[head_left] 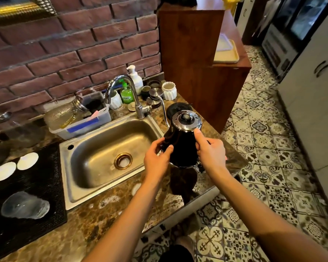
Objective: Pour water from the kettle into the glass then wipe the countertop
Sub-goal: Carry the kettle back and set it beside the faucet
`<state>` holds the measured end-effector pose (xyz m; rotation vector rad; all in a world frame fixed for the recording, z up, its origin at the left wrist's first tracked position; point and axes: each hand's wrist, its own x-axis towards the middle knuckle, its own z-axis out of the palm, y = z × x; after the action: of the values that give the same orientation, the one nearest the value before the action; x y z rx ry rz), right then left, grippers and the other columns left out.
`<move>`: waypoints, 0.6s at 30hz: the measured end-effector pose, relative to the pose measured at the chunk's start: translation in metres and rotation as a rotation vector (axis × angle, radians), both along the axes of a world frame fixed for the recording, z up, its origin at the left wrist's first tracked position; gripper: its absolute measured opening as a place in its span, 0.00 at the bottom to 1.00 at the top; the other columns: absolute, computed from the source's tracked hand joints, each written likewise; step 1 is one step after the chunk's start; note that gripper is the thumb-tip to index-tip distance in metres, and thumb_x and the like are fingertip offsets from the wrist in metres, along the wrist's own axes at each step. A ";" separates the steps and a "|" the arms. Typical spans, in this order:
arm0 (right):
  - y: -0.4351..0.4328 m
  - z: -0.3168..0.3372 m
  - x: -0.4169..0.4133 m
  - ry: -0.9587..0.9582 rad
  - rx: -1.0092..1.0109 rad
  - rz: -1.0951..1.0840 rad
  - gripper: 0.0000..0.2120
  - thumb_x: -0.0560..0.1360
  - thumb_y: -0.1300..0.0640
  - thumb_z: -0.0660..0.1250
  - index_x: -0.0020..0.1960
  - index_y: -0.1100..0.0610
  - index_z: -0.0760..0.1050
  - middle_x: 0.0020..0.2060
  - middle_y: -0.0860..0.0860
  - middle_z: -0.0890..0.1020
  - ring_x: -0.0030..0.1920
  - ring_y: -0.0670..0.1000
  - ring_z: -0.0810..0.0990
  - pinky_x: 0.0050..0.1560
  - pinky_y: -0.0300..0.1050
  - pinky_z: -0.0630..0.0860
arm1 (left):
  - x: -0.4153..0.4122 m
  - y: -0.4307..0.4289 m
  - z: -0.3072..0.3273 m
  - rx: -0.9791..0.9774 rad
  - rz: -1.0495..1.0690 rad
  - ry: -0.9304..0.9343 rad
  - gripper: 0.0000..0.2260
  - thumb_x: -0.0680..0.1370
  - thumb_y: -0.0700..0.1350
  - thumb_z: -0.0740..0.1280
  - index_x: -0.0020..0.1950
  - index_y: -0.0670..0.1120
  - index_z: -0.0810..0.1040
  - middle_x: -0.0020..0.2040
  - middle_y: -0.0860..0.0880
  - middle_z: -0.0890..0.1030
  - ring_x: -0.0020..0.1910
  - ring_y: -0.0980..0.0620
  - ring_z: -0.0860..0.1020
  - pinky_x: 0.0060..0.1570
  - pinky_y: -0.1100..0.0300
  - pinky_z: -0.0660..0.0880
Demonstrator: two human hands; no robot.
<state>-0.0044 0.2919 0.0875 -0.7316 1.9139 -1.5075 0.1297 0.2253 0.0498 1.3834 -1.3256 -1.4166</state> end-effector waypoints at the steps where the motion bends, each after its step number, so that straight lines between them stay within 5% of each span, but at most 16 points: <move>1: -0.006 -0.001 -0.006 -0.001 -0.013 0.002 0.28 0.80 0.42 0.65 0.29 0.59 0.67 0.26 0.55 0.67 0.27 0.51 0.64 0.31 0.45 0.61 | -0.007 -0.006 -0.001 0.000 0.006 0.000 0.16 0.77 0.44 0.74 0.65 0.51 0.81 0.61 0.49 0.83 0.62 0.51 0.81 0.63 0.49 0.79; 6: -0.042 -0.006 -0.038 0.004 -0.038 0.013 0.29 0.77 0.39 0.66 0.26 0.55 0.64 0.23 0.51 0.65 0.26 0.50 0.62 0.33 0.48 0.59 | -0.043 -0.036 -0.003 0.006 0.057 0.022 0.14 0.77 0.44 0.73 0.62 0.50 0.81 0.60 0.48 0.84 0.61 0.51 0.81 0.61 0.52 0.80; 11: -0.083 -0.004 -0.068 0.012 -0.047 0.061 0.29 0.77 0.38 0.66 0.27 0.57 0.65 0.26 0.55 0.63 0.29 0.53 0.60 0.34 0.51 0.57 | -0.077 -0.065 -0.003 0.051 0.138 0.032 0.16 0.72 0.55 0.73 0.59 0.59 0.81 0.59 0.48 0.84 0.61 0.36 0.81 0.59 0.33 0.78; 18: -0.131 -0.003 -0.099 0.045 -0.042 0.108 0.34 0.77 0.36 0.64 0.28 0.63 0.62 0.27 0.56 0.64 0.30 0.54 0.61 0.36 0.53 0.59 | -0.110 -0.106 -0.003 0.022 0.235 0.073 0.14 0.76 0.48 0.73 0.61 0.53 0.81 0.61 0.51 0.83 0.62 0.52 0.80 0.64 0.46 0.79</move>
<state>-0.1037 0.1605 0.0842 -0.8805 1.8497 -1.4807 0.0198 0.1189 0.0472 1.4367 -1.0655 -1.3131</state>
